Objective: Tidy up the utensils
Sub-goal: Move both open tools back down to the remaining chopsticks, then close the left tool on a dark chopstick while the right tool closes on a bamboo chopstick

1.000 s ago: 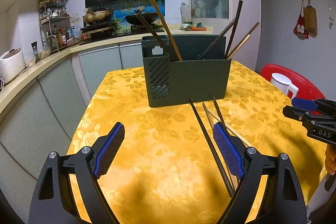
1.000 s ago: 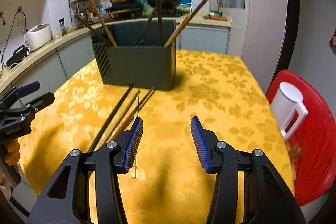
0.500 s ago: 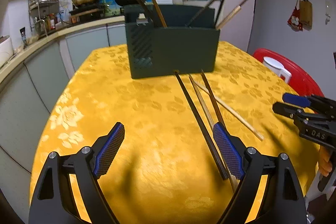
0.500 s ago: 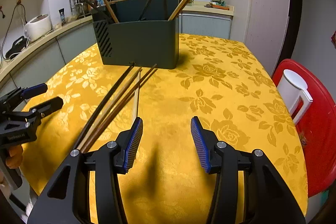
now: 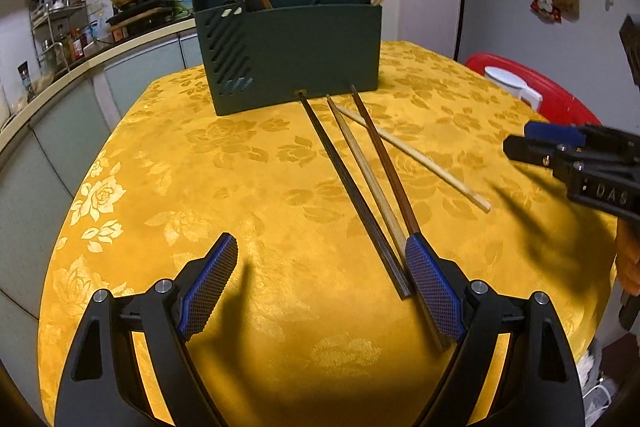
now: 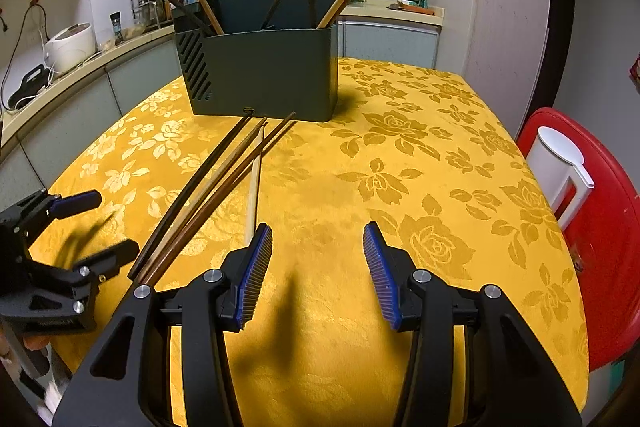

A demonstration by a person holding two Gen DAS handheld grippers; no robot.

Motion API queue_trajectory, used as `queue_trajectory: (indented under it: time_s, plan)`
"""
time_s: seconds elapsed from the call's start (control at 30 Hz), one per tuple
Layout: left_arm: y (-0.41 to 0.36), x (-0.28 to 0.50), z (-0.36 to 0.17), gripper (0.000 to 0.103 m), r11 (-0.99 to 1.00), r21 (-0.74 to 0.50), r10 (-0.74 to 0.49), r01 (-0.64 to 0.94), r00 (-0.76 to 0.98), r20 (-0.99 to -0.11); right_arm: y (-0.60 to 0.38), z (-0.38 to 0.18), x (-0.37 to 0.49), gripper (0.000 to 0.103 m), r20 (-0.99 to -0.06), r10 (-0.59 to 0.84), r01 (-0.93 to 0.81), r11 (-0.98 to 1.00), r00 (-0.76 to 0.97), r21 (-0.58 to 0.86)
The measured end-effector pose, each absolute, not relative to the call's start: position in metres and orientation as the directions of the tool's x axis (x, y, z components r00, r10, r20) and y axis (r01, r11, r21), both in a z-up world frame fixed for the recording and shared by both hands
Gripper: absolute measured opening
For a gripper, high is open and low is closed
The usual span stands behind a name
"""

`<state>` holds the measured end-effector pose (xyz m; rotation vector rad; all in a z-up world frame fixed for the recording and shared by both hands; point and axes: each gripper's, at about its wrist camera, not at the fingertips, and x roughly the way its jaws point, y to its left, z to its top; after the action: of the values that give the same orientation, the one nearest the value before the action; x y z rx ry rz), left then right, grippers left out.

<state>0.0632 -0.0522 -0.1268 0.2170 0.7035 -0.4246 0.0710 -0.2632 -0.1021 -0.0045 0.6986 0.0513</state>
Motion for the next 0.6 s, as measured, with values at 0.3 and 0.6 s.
queue_trajectory:
  time_s: [0.3, 0.6]
  plan:
    - [-0.0567, 0.0623, -0.1271, 0.083, 0.887, 0.083, -0.273, 0.455, 0.661, -0.699, -0.2618, -0.1059, 0.0708, 0.046, -0.652, 0.047, -0.052, 0.999, 0.756, 0.012]
    - [-0.052, 0.064, -0.1329, 0.082, 0.895, 0.096, -0.238, 0.436, 0.648, -0.724, -0.2567, -0.1083, 0.0678, 0.046, -0.655, 0.053, -0.064, 0.998, 0.754, 0.007]
